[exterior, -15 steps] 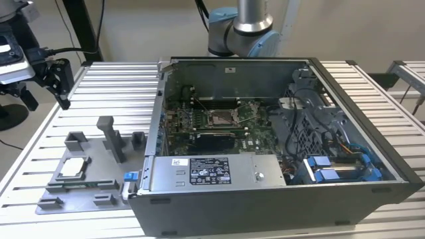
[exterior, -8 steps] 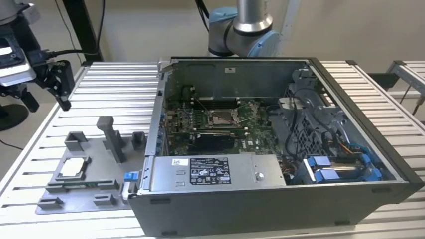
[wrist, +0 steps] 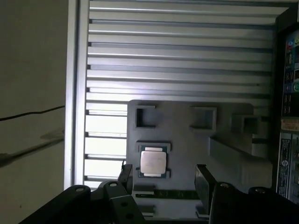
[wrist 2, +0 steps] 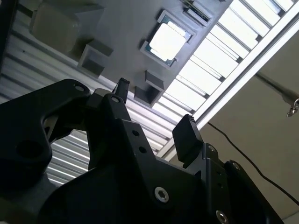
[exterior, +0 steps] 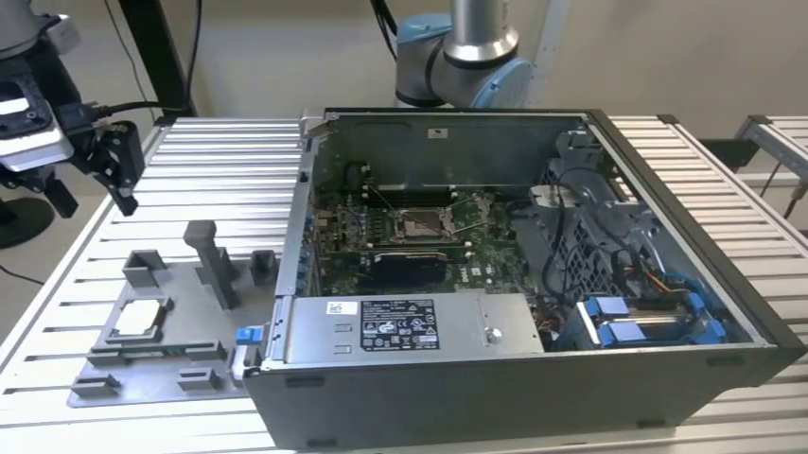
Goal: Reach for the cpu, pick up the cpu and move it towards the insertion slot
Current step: 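Pick up the cpu and move it towards the insertion slot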
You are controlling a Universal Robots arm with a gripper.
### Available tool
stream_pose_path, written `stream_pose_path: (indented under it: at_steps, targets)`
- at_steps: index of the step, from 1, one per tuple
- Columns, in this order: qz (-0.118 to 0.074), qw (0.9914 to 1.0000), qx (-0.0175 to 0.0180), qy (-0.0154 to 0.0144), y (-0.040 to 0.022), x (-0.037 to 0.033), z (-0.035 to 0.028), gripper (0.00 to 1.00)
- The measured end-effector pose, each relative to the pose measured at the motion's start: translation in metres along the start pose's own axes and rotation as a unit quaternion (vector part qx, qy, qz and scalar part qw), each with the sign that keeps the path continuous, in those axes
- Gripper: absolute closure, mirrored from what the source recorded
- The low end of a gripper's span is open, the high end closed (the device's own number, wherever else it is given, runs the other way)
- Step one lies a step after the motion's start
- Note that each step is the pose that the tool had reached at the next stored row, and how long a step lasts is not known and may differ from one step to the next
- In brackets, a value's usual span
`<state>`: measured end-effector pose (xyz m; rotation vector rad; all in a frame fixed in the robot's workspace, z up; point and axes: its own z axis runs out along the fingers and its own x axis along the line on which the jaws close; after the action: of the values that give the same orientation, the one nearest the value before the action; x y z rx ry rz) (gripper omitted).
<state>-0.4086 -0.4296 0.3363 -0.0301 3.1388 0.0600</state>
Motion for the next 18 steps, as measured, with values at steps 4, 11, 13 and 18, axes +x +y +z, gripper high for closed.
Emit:
stream_pose_path:
  at_steps: [4,11,13,18]
  targets:
    - [0.0,1.0,0.0001,0.0001,-0.0002,0.0,0.0042,0.0]
    - [0.0,1.0,0.0,0.0001,-0.0004,0.0,0.0116,0.0]
    - [0.0,1.0,0.0,0.0001,-0.0005,0.0,0.0139,0.0]
    - [0.0,1.0,0.0,0.0003,-0.0007,0.0001,0.0177,0.0]
